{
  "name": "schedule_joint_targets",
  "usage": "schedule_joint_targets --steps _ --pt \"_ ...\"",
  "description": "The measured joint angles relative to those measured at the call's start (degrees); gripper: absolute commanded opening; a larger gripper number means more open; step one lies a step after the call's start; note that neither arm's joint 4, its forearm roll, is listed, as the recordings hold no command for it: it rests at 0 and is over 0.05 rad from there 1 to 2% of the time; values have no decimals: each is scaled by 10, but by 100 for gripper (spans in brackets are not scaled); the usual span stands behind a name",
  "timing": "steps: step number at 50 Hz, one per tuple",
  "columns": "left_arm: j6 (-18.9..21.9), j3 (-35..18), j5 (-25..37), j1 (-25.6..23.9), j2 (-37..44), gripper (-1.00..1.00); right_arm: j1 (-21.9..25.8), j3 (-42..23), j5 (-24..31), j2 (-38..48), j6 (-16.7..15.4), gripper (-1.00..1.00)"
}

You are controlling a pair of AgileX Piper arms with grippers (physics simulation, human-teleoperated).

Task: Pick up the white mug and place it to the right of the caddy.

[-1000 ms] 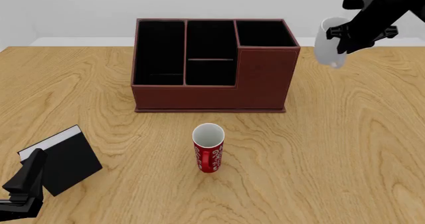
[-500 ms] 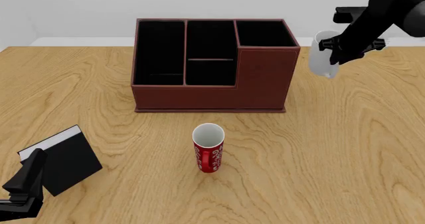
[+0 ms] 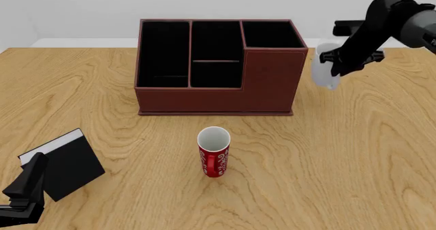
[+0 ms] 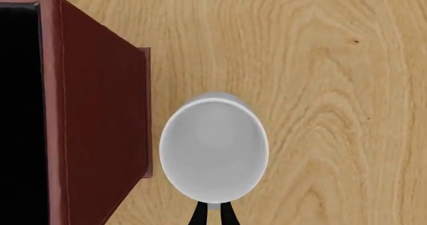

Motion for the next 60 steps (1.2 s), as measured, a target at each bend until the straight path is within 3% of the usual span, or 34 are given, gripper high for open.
schedule_joint_targets --steps 60 --pt "0 0 0 0 0 100 18 75 -63 20 6 -100"
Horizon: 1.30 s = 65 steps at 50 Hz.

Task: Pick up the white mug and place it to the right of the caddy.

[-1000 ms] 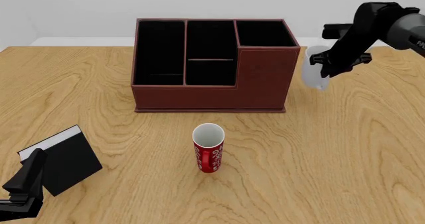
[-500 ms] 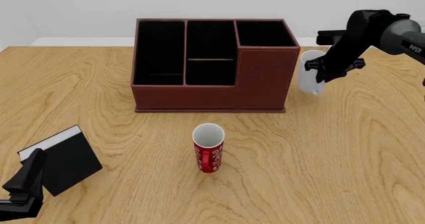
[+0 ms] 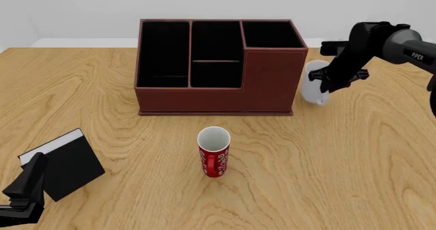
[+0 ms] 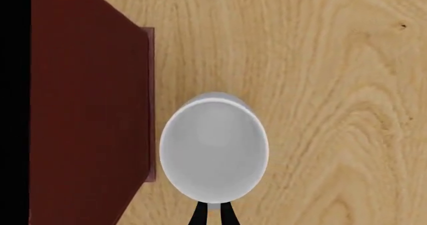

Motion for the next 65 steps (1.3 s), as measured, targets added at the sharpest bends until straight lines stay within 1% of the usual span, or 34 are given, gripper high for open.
schedule_joint_targets --steps 20,46,47,65 --pt "0 0 0 0 0 100 1 19 -23 -3 10 -100" --pt "0 0 0 0 0 100 -7 33 -36 -9 -6 -100" --pt "0 0 0 0 0 100 -7 34 -36 -9 -6 100" --pt "0 0 0 0 0 100 -13 48 -41 27 -6 100"
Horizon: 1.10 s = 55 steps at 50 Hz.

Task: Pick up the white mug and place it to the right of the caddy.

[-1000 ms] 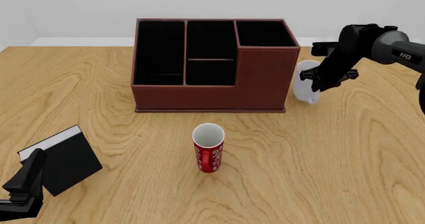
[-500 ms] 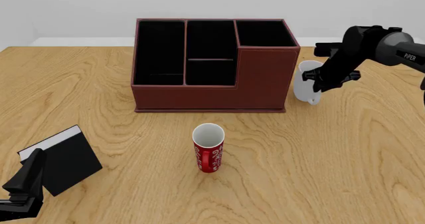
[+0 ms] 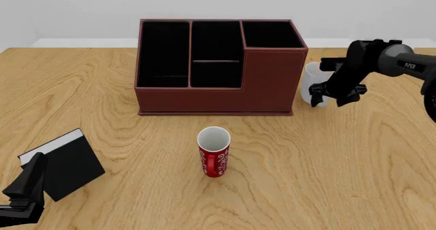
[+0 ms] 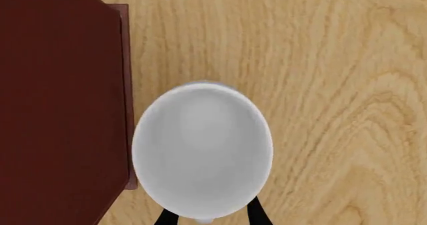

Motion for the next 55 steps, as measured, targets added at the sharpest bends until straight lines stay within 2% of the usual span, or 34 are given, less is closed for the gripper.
schedule_joint_targets --steps 20,41,55 --pt "0 0 0 0 0 100 5 12 -2 -7 -3 100" --pt "0 0 0 0 0 100 -7 57 -14 -42 -32 100" --pt "0 0 0 0 0 100 -3 85 -25 -64 -37 100"
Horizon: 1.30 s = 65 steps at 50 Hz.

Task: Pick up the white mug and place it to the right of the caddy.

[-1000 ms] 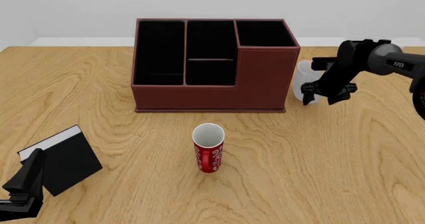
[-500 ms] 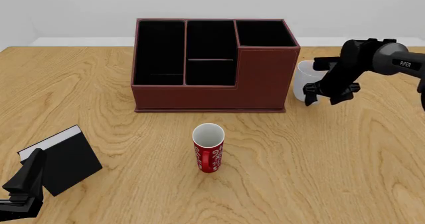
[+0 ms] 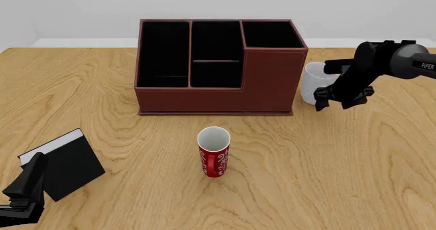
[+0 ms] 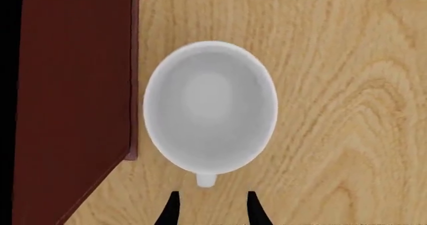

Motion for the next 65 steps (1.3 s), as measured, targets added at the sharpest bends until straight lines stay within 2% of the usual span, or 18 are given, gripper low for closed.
schedule_joint_targets --steps 41,65 --pt "0 0 0 0 0 100 -6 57 -23 -36 -30 100" --pt "0 0 0 0 0 100 -9 96 -37 -87 -52 100"
